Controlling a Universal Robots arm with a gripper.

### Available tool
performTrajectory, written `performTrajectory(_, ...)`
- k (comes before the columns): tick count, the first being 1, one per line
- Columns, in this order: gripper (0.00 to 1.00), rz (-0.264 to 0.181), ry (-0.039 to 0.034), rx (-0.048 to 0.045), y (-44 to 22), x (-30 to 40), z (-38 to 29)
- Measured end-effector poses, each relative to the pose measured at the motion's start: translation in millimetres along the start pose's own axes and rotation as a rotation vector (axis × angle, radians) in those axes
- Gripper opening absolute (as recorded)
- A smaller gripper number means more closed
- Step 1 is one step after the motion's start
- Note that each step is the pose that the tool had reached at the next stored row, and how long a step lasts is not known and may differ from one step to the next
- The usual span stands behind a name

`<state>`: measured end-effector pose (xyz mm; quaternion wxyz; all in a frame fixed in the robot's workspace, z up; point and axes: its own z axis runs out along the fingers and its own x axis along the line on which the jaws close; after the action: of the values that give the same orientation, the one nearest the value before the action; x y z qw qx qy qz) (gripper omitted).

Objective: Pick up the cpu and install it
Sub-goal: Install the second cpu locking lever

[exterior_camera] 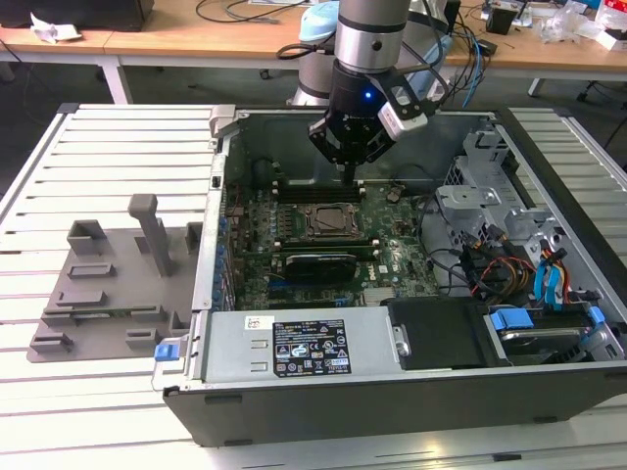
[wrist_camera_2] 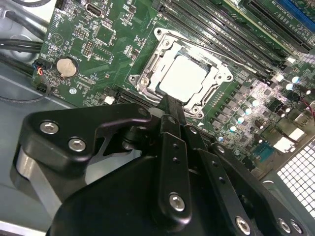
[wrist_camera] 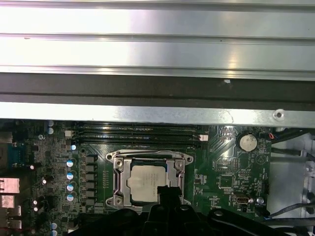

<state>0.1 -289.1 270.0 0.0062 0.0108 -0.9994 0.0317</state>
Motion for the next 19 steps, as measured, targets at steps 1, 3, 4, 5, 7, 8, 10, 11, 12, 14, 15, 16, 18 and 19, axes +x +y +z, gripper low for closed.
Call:
performTrajectory(1, 0.11, 0.000, 0.0000, 0.0000, 0.0, 0.0, 0.0)
performTrajectory(3, 0.11, 0.000, 0.0000, 0.0000, 0.0, 0.0, -0.1)
performTrajectory(4, 0.11, 0.000, 0.0000, 0.0000, 0.0, 0.0, -0.2)
performTrajectory(5, 0.11, 0.000, -0.0001, 0.0000, 0.0, 0.0, -0.2)
performTrajectory(7, 0.11, 0.000, 0.0001, 0.0002, -1.1, 0.0, -0.2)
performTrajectory(8, 0.11, 0.000, 0.0000, 0.0001, -3.8, 0.1, 0.0)
performTrajectory(10, 0.11, 0.000, 0.0000, 0.0000, -9.4, 0.2, 0.4)
performTrajectory(11, 0.11, 0.000, 0.0000, 0.0000, -15.8, 0.3, 0.8)
performTrajectory(12, 0.11, 0.000, -0.0001, 0.0000, -18.6, 0.4, 1.0)
performTrajectory(14, 0.11, 0.000, 0.0000, 0.0000, -21.2, 0.5, 1.1)
performTrajectory(15, 0.11, 0.000, 0.0000, 0.0000, -24.2, 0.5, 1.3)
performTrajectory(16, 0.11, 0.000, 0.0000, -0.0001, -27.4, 0.6, 1.6)
performTrajectory(18, 0.11, 0.000, 0.0000, 0.0000, -29.9, 0.6, 1.7)
performTrajectory(19, 0.11, 0.000, -0.0001, -0.0001, -30.7, 0.6, 1.8)
